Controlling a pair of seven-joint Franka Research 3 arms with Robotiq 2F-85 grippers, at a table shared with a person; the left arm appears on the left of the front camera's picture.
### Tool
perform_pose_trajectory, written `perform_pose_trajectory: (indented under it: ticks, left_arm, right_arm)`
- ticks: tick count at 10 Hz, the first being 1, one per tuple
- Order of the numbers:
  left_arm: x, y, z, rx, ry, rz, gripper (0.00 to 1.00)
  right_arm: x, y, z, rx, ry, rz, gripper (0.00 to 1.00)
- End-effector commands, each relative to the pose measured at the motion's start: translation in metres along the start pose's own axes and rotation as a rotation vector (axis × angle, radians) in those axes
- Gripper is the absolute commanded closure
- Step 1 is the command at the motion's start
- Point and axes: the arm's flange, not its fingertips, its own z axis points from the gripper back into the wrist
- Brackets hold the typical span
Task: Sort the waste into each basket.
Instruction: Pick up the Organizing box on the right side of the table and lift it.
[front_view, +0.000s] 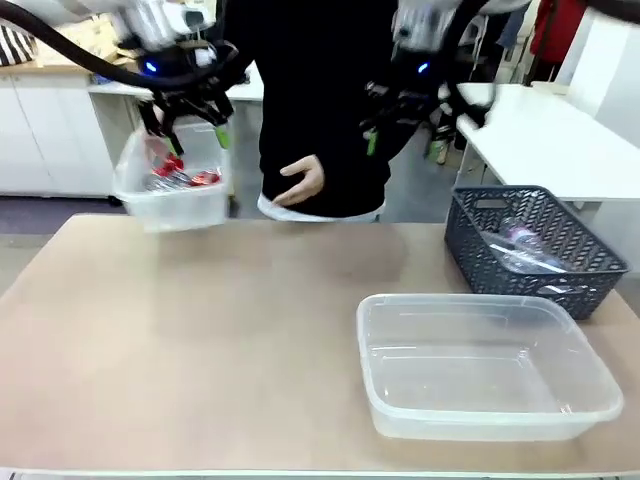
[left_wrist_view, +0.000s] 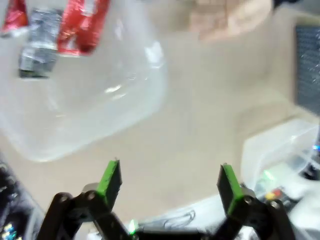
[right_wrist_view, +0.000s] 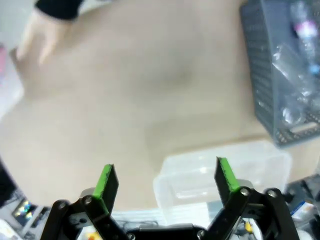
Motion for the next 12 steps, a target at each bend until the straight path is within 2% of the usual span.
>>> perform_pose_trajectory:
  ticks: [1, 2, 3, 4, 5, 6, 7, 8, 9, 10, 11, 12]
  left_arm:
    - [-0.128, 0.011, 0.008, -0.014, -0.022, -0.093, 0.00]
    - [-0.166, 0.011, 0.003, -0.041, -0.036, -0.127, 0.00]
    - [-0.186, 0.010, -0.002, -0.065, -0.088, -0.145, 0.00]
    - [-0.193, 0.006, -0.007, -0.105, -0.099, -0.203, 0.00]
    - [-0.172, 0.008, -0.013, -0.079, -0.119, -0.202, 0.00]
    - [-0.188, 0.004, 0.008, -0.048, -0.053, -0.140, 0.00]
    - [-0.188, 0.004, 0.008, -0.048, -0.053, -0.140, 0.00]
    - [-0.198, 0.003, -0.004, -0.057, -0.080, -0.169, 0.00]
    - [-0.182, -0.047, -0.037, -0.175, -0.136, 0.016, 0.00]
    - [-0.182, -0.103, -0.072, -0.284, 0.021, 0.023, 0.00]
    - [-0.183, -0.154, -0.102, -0.237, 0.061, -0.036, 0.00]
    - [-0.184, -0.196, -0.125, -0.193, 0.074, -0.083, 0.00]
  right_arm:
    - [-0.103, -0.062, 0.011, 0.065, -0.057, 0.061, 0.00]
    - [-0.131, -0.078, 0.004, 0.088, -0.089, 0.001, 0.00]
    - [-0.147, -0.087, -0.004, 0.111, -0.112, -0.027, 0.00]
    - [-0.155, -0.090, -0.012, 0.122, -0.143, -0.068, 0.00]
    - [-0.129, -0.067, 0.021, 0.047, -0.071, -0.020, 0.00]
    - [-0.129, -0.067, 0.021, 0.047, -0.071, -0.020, 0.00]
    - [-0.129, -0.067, 0.021, 0.047, -0.071, -0.020, 0.00]
    - [-0.153, -0.083, 0.009, 0.052, -0.109, -0.053, 0.00]
    - [-0.161, -0.120, 0.002, -0.024, -0.108, 0.015, 0.00]
    - [-0.176, -0.180, 0.002, -0.148, -0.066, 0.128, 0.00]
    - [-0.186, -0.226, 0.007, -0.128, -0.007, 0.107, 0.00]
    - [-0.195, -0.257, 0.006, -0.118, 0.041, 0.108, 0.00]
